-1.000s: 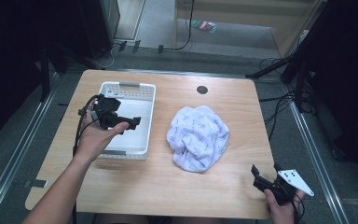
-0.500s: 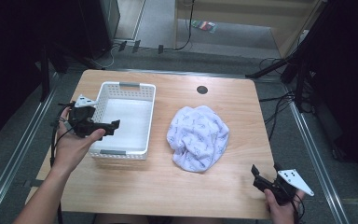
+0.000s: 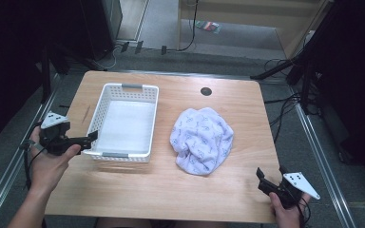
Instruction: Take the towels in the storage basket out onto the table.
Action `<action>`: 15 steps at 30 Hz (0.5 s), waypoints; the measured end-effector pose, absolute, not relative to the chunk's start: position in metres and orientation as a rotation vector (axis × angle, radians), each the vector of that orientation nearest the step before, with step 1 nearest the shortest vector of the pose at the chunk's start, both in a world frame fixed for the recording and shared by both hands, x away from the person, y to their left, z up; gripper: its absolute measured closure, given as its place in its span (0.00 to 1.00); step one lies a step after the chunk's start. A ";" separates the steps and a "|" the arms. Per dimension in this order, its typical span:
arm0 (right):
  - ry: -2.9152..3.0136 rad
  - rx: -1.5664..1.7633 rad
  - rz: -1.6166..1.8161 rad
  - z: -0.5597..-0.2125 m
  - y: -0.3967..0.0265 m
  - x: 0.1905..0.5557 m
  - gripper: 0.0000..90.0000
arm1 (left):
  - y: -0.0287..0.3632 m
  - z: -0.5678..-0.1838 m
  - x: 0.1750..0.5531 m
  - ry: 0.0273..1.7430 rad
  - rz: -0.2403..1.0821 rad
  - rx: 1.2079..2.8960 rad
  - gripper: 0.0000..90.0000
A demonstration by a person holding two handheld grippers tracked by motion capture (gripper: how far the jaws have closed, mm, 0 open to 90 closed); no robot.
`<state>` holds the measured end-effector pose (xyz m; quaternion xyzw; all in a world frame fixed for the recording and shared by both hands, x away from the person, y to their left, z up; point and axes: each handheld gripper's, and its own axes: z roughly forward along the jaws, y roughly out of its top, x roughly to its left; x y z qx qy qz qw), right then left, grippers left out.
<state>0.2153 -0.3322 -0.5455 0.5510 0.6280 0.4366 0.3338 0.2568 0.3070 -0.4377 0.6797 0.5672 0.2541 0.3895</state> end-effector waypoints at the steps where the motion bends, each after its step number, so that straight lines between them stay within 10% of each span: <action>1: 1.639 1.438 1.140 -0.546 -0.332 0.215 0.15 | 0.311 -0.439 0.254 1.442 0.650 1.722 0.00; 15: 1.641 1.434 1.138 -0.546 -0.332 0.216 0.15 | 0.340 -0.467 0.226 1.463 0.671 1.651 0.00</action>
